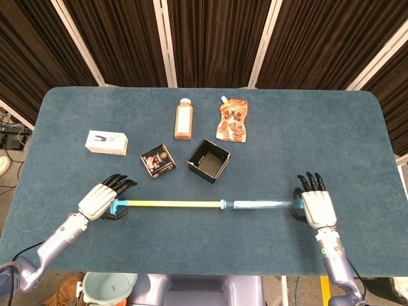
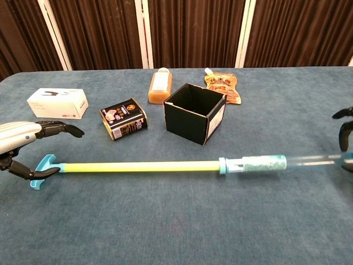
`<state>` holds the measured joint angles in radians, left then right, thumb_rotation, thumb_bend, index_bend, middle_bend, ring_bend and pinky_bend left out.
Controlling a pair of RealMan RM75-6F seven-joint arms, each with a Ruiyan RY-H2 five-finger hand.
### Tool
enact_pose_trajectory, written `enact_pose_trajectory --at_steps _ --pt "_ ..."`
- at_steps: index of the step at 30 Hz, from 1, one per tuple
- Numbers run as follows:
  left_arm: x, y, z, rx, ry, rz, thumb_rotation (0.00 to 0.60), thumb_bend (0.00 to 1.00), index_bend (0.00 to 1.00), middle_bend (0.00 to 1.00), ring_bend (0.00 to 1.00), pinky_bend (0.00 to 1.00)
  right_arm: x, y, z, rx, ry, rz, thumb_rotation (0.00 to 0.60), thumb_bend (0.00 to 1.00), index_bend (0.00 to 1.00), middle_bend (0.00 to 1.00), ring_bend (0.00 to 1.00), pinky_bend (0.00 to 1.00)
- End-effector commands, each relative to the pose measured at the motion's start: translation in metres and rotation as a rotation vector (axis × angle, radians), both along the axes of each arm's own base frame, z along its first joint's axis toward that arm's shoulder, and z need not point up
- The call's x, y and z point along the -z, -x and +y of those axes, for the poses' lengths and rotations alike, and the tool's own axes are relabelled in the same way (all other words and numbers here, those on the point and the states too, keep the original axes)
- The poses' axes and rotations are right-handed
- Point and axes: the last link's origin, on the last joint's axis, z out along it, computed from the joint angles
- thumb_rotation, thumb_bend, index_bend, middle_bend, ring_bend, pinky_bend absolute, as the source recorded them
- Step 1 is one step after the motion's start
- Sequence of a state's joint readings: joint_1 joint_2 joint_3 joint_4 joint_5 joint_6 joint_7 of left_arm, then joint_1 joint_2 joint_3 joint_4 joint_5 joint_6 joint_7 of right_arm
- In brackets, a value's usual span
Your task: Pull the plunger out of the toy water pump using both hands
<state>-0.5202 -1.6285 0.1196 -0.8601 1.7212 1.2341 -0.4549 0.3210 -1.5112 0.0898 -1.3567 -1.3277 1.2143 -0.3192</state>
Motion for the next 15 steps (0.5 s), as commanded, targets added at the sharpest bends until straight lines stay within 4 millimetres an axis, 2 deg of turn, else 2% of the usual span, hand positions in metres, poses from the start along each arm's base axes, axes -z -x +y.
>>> enact_pose_trajectory --at_steps 1,2,4,6,11,15 --pt "-0.008 0.001 0.001 0.007 -0.037 -0.012 0.600 0.30 0.09 0.11 0.06 0.09 -0.001 0.004 0.005 0.011 -0.076 0.031 0.600 0.35 0.10 0.00 0.01 0.00" --pt "-0.012 0.002 0.001 0.009 -0.055 -0.004 0.600 0.26 0.06 0.09 0.04 0.09 -0.004 0.003 0.006 0.010 -0.089 0.025 0.600 0.29 0.05 0.00 0.01 0.00" --pt "-0.022 0.002 0.000 0.006 -0.098 0.004 0.600 0.20 0.01 0.05 0.02 0.09 -0.010 -0.001 0.010 0.000 -0.105 -0.005 0.600 0.08 0.00 0.00 0.00 0.00" --pt "-0.035 0.001 -0.004 -0.009 -0.141 -0.008 0.600 0.17 0.00 0.02 0.00 0.09 -0.018 -0.005 0.015 -0.016 -0.113 -0.034 0.600 0.01 0.00 0.00 0.00 0.00" --pt "-0.066 -0.003 -0.019 -0.077 -0.213 -0.006 0.600 0.14 0.00 0.00 0.00 0.09 -0.038 -0.013 0.026 -0.037 -0.093 -0.061 0.600 0.00 0.00 0.00 0.00 0.00" --pt "-0.093 -0.008 -0.042 -0.130 -0.342 0.044 0.600 0.14 0.01 0.00 0.00 0.09 -0.064 -0.018 0.030 -0.062 0.071 -0.022 0.600 0.00 0.00 0.00 0.00 0.00"
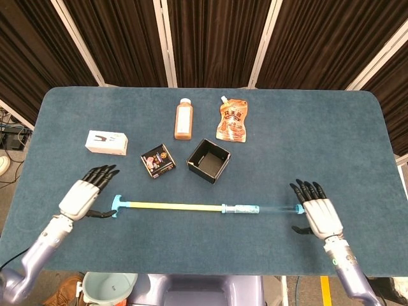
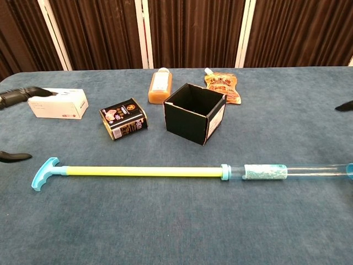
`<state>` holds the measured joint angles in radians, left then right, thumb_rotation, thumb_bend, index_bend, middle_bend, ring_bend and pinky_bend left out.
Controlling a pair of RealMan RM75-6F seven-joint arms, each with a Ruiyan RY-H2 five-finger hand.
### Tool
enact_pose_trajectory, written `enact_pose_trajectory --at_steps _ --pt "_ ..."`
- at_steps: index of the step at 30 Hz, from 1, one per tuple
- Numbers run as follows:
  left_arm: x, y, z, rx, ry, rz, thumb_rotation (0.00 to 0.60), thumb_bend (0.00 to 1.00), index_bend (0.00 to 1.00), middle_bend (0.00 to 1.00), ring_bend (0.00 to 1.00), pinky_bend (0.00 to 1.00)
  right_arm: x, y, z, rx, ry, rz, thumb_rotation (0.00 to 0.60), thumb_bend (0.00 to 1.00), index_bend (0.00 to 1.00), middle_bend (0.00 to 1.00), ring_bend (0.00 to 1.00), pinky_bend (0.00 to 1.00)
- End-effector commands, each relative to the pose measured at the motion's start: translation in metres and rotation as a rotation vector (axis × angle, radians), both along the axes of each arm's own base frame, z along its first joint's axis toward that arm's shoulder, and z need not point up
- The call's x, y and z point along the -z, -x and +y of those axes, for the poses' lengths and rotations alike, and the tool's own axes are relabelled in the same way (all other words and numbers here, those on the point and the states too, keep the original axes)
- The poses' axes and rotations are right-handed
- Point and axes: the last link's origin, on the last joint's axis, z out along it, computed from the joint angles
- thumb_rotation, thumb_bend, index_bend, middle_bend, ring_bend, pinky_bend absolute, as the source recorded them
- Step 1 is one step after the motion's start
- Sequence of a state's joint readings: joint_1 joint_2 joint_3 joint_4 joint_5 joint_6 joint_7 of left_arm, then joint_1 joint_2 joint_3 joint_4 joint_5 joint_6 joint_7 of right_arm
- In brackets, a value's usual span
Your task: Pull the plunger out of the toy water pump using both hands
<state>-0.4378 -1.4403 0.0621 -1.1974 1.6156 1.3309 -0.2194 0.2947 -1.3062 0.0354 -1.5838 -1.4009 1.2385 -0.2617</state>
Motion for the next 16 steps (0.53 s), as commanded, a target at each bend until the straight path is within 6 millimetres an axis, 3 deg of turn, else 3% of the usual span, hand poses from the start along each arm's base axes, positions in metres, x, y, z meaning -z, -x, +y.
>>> enact_pose_trajectory --at_steps 1,4,10,16 --pt "-0.046 0.003 -0.029 -0.108 -0.196 0.107 0.600 0.14 0.01 0.00 0.00 0.09 -0.029 -0.001 0.008 -0.006 0.195 0.065 0.600 0.00 0.00 0.00 0.00 0.00" --pt "-0.055 0.007 -0.049 -0.177 -0.287 0.188 0.600 0.14 0.02 0.00 0.00 0.09 -0.042 0.009 0.014 0.052 0.328 0.180 0.600 0.00 0.00 0.00 0.00 0.00" --pt "-0.071 0.015 -0.085 -0.308 -0.396 0.266 0.600 0.14 0.02 0.00 0.00 0.09 -0.055 0.031 0.031 0.147 0.376 0.138 0.600 0.00 0.00 0.00 0.00 0.00" --pt "-0.081 0.016 -0.103 -0.318 -0.401 0.225 0.600 0.14 0.03 0.00 0.00 0.09 -0.065 0.027 0.048 0.103 0.376 0.104 0.600 0.00 0.00 0.00 0.00 0.00"
